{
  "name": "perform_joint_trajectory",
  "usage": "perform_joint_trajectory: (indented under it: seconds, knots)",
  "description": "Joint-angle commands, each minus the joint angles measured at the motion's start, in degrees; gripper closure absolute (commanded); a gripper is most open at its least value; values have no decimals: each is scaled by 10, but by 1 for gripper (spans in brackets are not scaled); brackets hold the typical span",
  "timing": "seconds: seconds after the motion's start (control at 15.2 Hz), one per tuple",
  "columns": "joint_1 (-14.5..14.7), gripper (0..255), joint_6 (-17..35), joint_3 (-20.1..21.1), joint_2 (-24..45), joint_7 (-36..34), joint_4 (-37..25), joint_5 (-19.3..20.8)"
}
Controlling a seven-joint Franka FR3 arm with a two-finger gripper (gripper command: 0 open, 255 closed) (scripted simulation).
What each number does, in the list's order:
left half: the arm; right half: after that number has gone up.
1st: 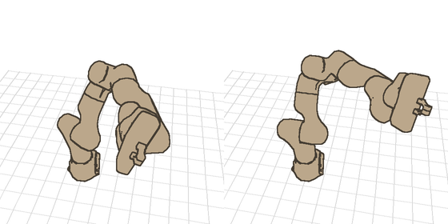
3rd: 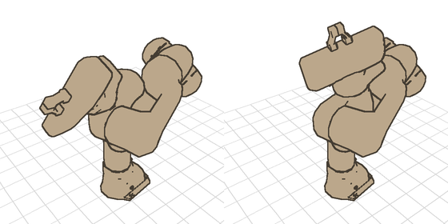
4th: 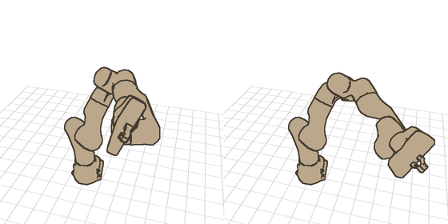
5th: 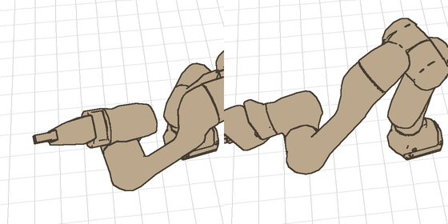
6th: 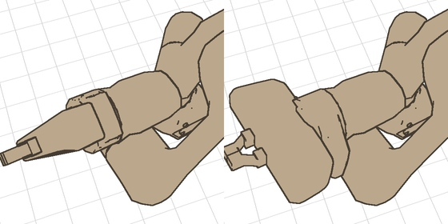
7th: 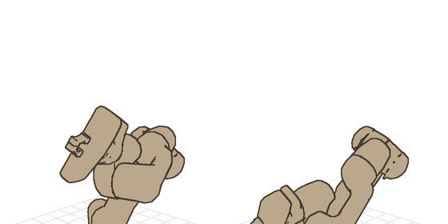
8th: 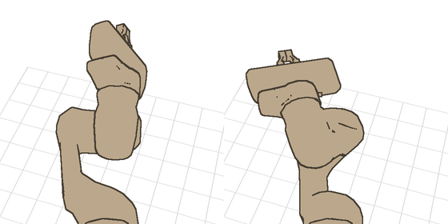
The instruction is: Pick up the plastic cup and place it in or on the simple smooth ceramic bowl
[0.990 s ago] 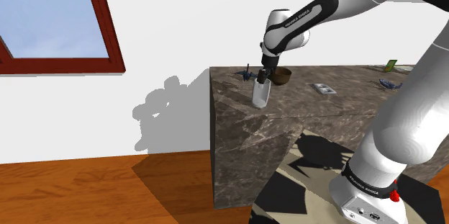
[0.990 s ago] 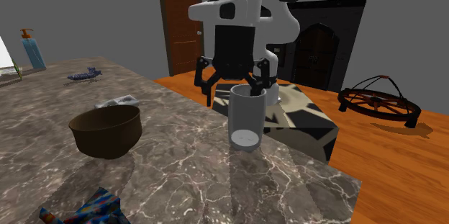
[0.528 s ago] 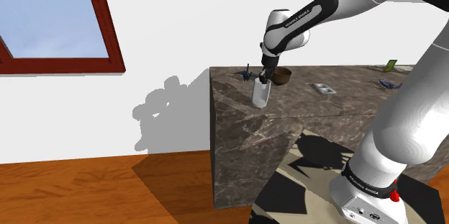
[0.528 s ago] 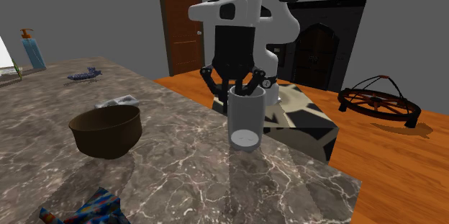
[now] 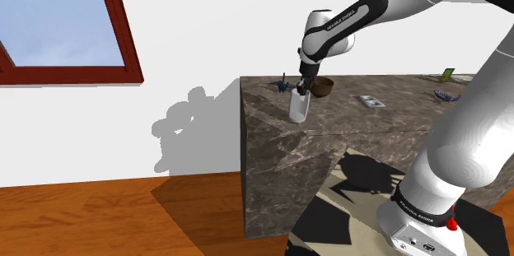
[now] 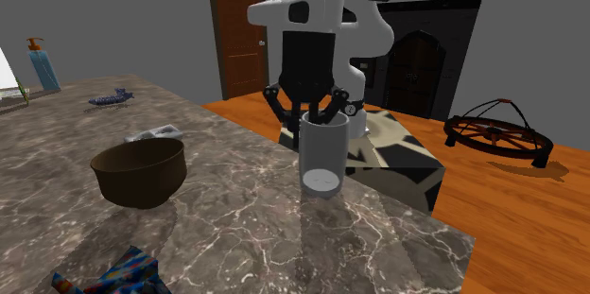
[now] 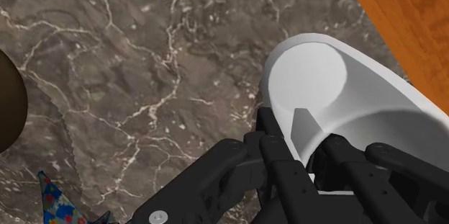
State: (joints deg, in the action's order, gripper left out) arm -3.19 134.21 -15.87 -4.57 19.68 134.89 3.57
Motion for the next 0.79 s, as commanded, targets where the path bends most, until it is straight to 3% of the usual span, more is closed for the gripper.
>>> perform_joint_trajectory:
  seconds: [0.0, 0.73]
  knots:
    - [0, 255, -12, 1, -7, -1, -5, 2]
    - [0, 255, -100, 5, -49, -7, -51, 11]
